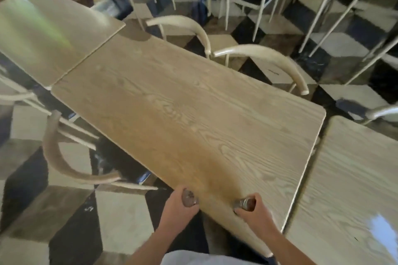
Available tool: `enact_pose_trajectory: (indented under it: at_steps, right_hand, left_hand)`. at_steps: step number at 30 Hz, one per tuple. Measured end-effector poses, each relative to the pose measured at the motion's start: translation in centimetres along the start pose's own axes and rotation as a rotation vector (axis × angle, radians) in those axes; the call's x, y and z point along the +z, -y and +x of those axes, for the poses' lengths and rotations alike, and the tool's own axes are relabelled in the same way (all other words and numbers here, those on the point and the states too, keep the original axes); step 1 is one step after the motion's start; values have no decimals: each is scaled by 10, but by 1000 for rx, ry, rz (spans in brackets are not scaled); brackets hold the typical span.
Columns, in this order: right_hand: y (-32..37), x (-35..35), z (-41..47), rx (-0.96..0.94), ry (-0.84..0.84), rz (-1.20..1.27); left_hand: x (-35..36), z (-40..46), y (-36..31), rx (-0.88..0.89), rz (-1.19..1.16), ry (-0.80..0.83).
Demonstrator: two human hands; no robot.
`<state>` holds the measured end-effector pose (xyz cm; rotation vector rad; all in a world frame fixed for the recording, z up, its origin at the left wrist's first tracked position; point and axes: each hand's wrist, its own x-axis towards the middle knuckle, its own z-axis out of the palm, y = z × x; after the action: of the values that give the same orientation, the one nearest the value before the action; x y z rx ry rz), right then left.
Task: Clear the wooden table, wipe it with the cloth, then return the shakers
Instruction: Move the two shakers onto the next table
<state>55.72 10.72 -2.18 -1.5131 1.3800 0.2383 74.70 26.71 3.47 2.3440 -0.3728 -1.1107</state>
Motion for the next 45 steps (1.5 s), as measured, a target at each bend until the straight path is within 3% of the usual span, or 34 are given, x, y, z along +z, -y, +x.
enact_pose_trajectory:
  at_steps: [7,12,20,24,28,36,42,45]
  right_hand:
    - [67,19,17,168,-213,164]
    - [96,23,35,243,-273,259]
    - [106,26,41,264,-333,363]
    - [99,36,37,279,-374,547]
    - [108,42,26,310,-378,668]
    - [108,48,24,405,-328,675]
    - [98,50,11,396,-279,766]
    - [80,62,-1,433,-171,771]
  left_hand:
    - [-41,126,-45,161,172,254]
    - [-42,174,-66,277,92,216]
    - [-47,200,-62,257,-21,347]
    - [-57,202,-71,223,-83,380]
    - [-65,209,-73,159,-6,414]
    - [-77,208,-72,65,206,550]
    - [-79,198,-69,11,81,539]
    - [-79,195,-61,-5,105,588]
